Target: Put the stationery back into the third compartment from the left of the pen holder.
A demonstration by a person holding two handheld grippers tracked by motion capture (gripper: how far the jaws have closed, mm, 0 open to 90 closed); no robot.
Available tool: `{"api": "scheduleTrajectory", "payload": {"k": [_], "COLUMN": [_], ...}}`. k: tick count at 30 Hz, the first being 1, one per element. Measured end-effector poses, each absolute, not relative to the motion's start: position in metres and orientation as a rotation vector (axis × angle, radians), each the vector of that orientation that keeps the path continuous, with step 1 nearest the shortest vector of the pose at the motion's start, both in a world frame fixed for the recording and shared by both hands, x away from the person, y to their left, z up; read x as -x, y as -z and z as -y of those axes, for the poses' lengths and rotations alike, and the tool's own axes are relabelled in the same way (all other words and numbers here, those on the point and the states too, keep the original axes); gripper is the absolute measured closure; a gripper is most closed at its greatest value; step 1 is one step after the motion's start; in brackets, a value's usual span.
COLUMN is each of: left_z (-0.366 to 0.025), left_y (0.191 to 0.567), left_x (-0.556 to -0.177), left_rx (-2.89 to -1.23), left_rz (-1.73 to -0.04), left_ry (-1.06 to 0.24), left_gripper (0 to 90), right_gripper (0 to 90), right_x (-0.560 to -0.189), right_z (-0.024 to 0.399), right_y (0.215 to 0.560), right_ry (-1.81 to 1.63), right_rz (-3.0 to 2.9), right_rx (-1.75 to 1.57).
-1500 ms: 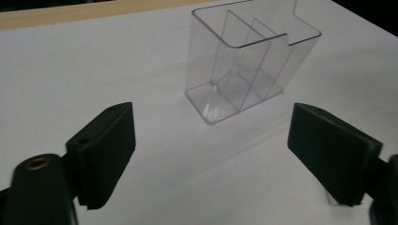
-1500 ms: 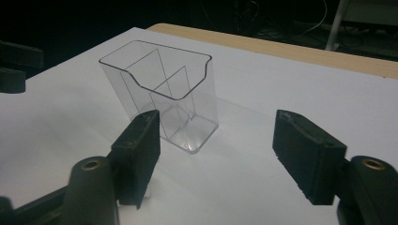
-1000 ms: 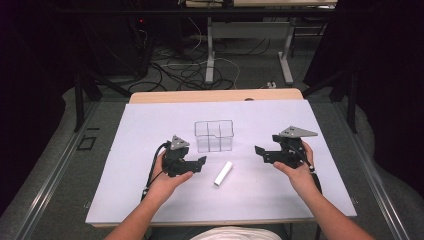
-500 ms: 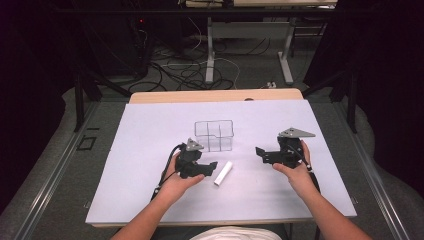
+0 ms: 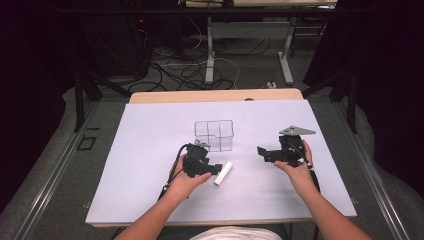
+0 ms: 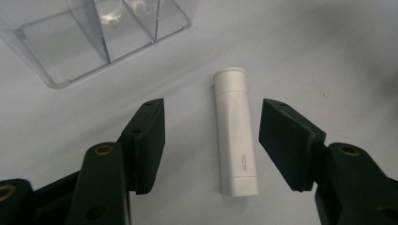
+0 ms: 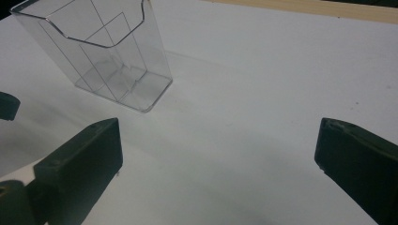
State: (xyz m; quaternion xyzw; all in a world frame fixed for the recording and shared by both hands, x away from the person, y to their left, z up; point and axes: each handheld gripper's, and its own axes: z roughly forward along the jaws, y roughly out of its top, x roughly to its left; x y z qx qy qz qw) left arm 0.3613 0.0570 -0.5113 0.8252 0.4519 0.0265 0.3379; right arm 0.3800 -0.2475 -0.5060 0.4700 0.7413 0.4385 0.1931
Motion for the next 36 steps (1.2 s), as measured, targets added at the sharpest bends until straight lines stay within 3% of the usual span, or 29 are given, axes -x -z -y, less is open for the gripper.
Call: {"api": "scheduleTrajectory", "payload": {"k": [25,36], "left_z": [-0.045,-0.031], "left_y": [0.529,0.536], "left_x": [-0.352,-0.348], "left_rx": [-2.244,-2.322], "left_rz": [-1.209,-1.186], "left_ry": [0.033,0.007], "left_gripper": [52.0,56.4], "right_gripper": [2.0,6.1], "right_x": [-0.381,-0.382], "right_z": [0.25,0.249], "right_y": [0.51,0.512], "right_ry": [-1.216,-1.222], "right_rz": [-2.08,-2.096], "right_rx": [-1.34,-1.343]}}
